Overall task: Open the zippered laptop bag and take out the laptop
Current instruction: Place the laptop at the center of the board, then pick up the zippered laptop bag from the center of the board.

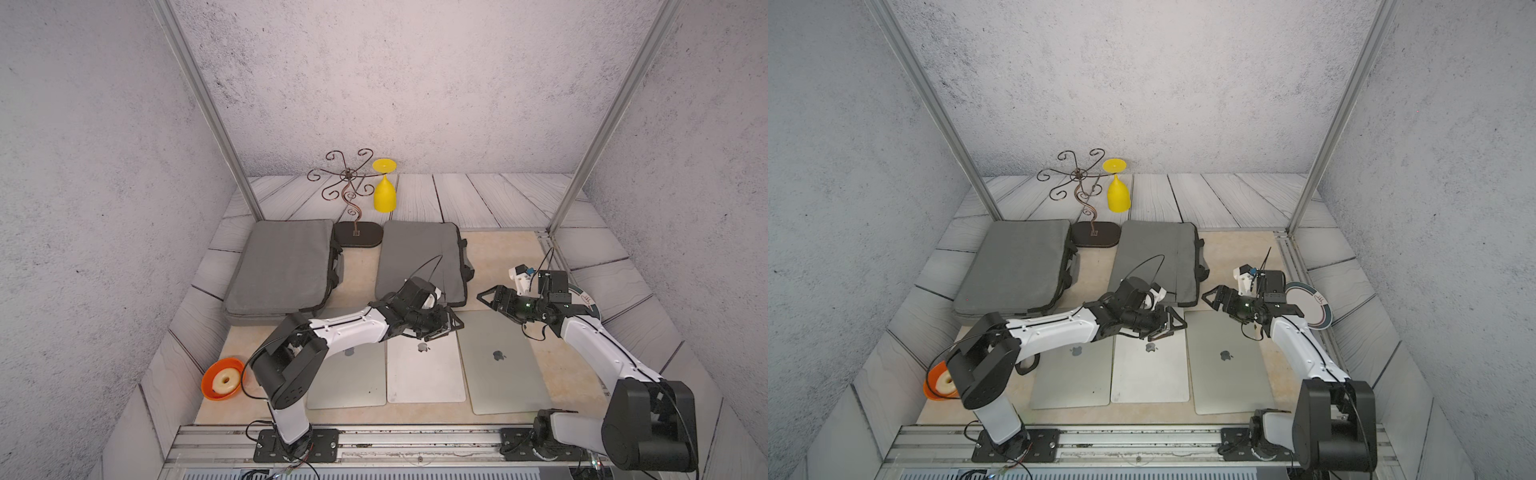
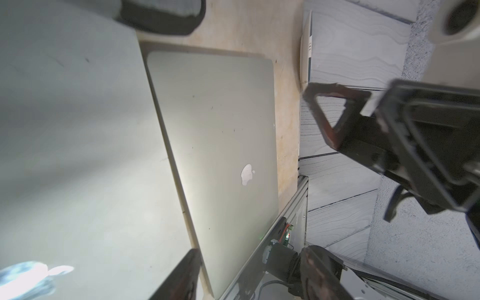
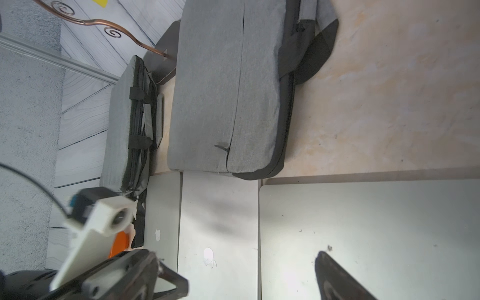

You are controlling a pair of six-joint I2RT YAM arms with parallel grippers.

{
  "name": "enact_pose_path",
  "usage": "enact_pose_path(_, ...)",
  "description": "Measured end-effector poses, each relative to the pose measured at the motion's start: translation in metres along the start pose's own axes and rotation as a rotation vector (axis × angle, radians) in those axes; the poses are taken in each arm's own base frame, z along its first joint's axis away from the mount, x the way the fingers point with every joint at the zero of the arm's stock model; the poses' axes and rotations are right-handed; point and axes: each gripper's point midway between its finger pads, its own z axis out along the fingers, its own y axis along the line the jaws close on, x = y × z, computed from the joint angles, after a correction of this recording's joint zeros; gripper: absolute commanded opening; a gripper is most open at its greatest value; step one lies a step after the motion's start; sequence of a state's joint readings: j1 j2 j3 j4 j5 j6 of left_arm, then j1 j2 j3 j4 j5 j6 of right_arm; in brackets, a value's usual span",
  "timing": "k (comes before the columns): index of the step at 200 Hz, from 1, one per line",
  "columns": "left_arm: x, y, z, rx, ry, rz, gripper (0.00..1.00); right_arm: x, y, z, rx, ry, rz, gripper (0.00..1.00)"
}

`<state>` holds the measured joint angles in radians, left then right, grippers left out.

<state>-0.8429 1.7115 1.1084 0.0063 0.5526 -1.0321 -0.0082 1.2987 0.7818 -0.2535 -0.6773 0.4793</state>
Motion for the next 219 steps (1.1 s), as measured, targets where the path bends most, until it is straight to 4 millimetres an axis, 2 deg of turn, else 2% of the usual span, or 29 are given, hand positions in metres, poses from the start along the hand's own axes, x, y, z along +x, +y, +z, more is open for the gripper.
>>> enact_pose_path(22, -0.026, 0.017, -0.031, -0.074, -0.059, 0.041, 0.64, -0.001, -0.009, 0.017, 0.003, 0.019, 0.032, 0.92)
enact_pose_path(67, -0.088, 0.093, -0.093, -0.285, -0.195, 0.049, 0.64, -0.002, -0.021, 0.059, 0.019, 0.089, 0.082, 0.9)
enact_pose_path(94, -0.113, 0.128, -0.113, -0.361, -0.225, 0.044, 0.64, -0.006, -0.022, 0.081, 0.019, 0.119, 0.092, 0.88)
enact_pose_path(120, -0.13, 0.157, -0.116, -0.401, -0.227, 0.025, 0.64, -0.012, -0.021, 0.102, 0.016, 0.135, 0.098, 0.85)
enact_pose_path(159, -0.14, 0.197, -0.104, -0.452, -0.201, -0.014, 0.63, -0.022, -0.024, 0.126, 0.018, 0.157, 0.1, 0.82)
enact_pose_path(196, -0.15, 0.209, -0.093, -0.45, -0.199, -0.022, 0.63, -0.026, -0.031, 0.141, 0.028, 0.174, 0.107, 0.7)
enact_pose_path(219, -0.154, 0.217, -0.084, -0.437, -0.196, -0.035, 0.57, -0.025, -0.034, 0.147, 0.031, 0.191, 0.104, 0.59)
